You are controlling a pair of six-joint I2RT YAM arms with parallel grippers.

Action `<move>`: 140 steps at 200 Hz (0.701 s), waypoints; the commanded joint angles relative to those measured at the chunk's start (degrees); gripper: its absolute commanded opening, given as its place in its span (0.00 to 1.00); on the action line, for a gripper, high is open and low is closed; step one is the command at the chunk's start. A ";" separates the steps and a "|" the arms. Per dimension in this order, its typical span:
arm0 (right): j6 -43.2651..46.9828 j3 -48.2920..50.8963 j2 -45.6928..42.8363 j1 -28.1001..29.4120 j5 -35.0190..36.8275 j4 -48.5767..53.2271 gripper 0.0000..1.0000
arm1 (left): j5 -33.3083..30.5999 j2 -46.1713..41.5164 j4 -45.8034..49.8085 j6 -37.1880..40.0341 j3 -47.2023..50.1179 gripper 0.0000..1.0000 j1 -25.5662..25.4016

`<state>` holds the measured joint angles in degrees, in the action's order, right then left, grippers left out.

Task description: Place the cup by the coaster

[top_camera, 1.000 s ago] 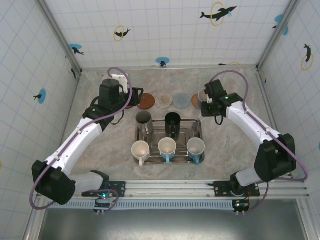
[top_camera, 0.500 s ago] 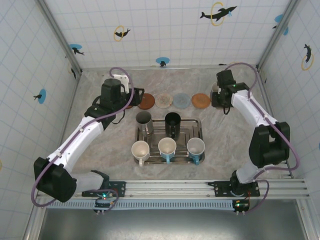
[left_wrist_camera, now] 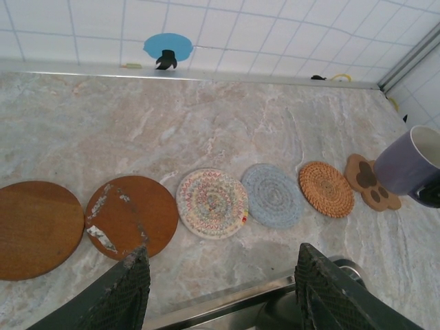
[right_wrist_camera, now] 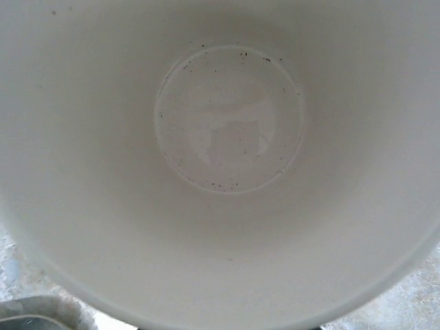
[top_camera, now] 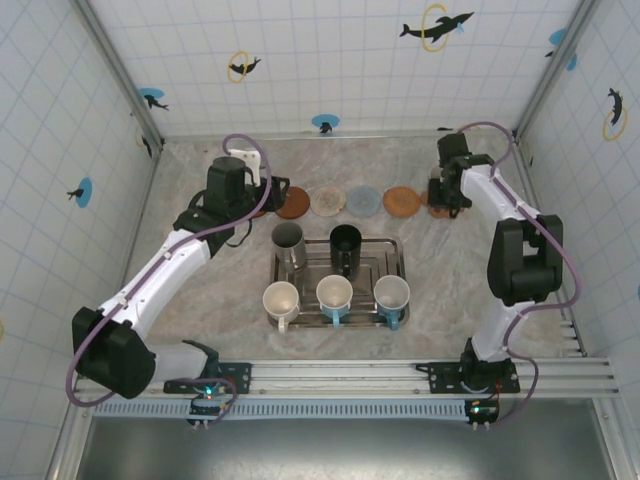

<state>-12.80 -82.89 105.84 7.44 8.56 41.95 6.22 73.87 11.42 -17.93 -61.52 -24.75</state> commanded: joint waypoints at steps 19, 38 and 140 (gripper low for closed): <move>0.07 -3.69 1.57 -1.36 -0.96 -4.16 0.00 | -0.26 1.32 -1.33 1.06 -1.97 0.56 -0.30; 0.16 -3.59 2.47 -1.68 -1.51 -4.98 0.00 | -0.32 1.70 -1.39 0.89 -2.01 0.56 -0.28; 0.28 -3.61 5.32 -2.85 -2.51 -6.97 0.00 | -0.11 3.18 -1.29 0.73 -3.27 0.55 -0.30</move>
<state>-12.80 -82.89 111.09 4.97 5.96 38.33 6.15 76.36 11.00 -17.96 -62.85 -24.77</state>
